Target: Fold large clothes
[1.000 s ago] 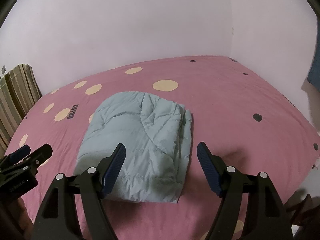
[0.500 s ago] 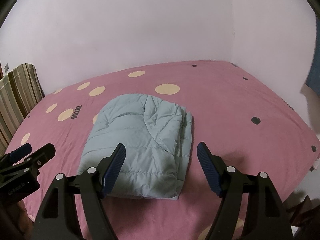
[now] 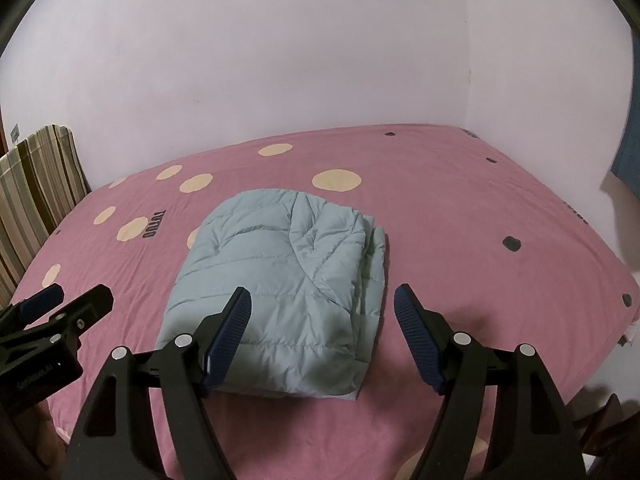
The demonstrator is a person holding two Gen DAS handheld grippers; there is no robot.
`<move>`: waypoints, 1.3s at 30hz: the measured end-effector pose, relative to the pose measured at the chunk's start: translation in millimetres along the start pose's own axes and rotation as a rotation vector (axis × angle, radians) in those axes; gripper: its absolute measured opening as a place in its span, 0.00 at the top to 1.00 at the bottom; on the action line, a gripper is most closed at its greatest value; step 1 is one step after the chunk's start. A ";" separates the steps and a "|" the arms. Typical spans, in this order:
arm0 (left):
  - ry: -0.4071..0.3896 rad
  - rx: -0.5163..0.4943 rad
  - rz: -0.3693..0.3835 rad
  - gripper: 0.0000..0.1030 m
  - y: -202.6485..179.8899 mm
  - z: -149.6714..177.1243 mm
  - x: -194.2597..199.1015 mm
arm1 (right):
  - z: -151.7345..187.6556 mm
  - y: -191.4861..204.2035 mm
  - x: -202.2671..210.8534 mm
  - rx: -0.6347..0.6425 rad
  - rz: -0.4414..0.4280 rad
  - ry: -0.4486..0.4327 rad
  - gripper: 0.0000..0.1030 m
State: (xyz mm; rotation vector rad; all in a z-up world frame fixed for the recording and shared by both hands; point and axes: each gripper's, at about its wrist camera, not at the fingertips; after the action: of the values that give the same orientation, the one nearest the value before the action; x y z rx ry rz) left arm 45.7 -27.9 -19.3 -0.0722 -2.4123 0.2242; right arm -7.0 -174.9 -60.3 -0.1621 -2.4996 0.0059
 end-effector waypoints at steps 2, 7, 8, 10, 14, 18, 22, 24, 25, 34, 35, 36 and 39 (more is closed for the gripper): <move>-0.001 0.002 0.002 0.10 0.1 0.0 -0.1 | 0.1 0.1 -0.2 0.000 0.000 0.000 0.29; -0.001 0.000 0.004 0.10 1.8 0.5 0.6 | 0.4 1.3 0.0 -0.001 0.001 0.001 0.29; -0.001 -0.001 0.003 0.10 2.0 0.5 0.6 | 0.6 1.7 0.0 -0.001 0.001 0.002 0.29; 0.000 -0.002 0.002 0.10 2.8 0.5 1.0 | 0.9 1.9 0.3 -0.002 0.000 0.003 0.29; 0.004 -0.004 -0.002 0.10 3.0 -0.6 0.3 | -1.0 0.4 -0.1 0.005 -0.004 0.005 0.29; 0.010 -0.005 -0.005 0.10 4.4 -1.0 -1.0 | -1.0 0.6 -0.4 0.007 -0.005 0.005 0.29; 0.013 0.002 -0.007 0.10 5.4 -1.2 -1.0 | -0.9 0.0 -1.3 0.010 -0.007 0.006 0.29; 0.009 0.000 -0.011 0.10 5.1 -0.9 -0.8 | -0.6 0.6 -1.2 0.010 -0.007 0.005 0.29; 0.006 -0.003 -0.011 0.10 4.6 -0.7 -0.7 | -0.6 0.8 -1.2 0.010 -0.007 0.005 0.29; -0.029 -0.043 -0.025 0.06 -3.1 2.8 4.7 | -0.3 -0.5 -2.3 0.016 -0.009 0.003 0.29; -0.036 -0.045 -0.020 0.06 -3.8 2.7 5.8 | -0.3 -0.9 -2.3 0.016 -0.009 0.003 0.29; -0.039 -0.045 -0.015 0.06 -4.6 2.7 6.7 | -0.4 -1.2 -2.4 0.016 -0.010 0.003 0.29; -0.059 -0.047 0.005 0.06 -6.4 2.6 11.2 | -0.5 -1.3 -2.6 0.016 -0.010 0.003 0.29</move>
State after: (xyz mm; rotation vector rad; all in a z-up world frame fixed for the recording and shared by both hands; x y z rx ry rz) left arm 35.6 -33.2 -12.8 -0.0942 -2.4767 0.1745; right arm -4.8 -176.5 -61.4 -0.1421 -2.4968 0.0217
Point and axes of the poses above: each gripper's, at about its wrist camera, not at the fingertips, and x roughly against the way its jaws point, y to its left, z to its underside, and after that the axes turned 10 degrees about x, right-handed
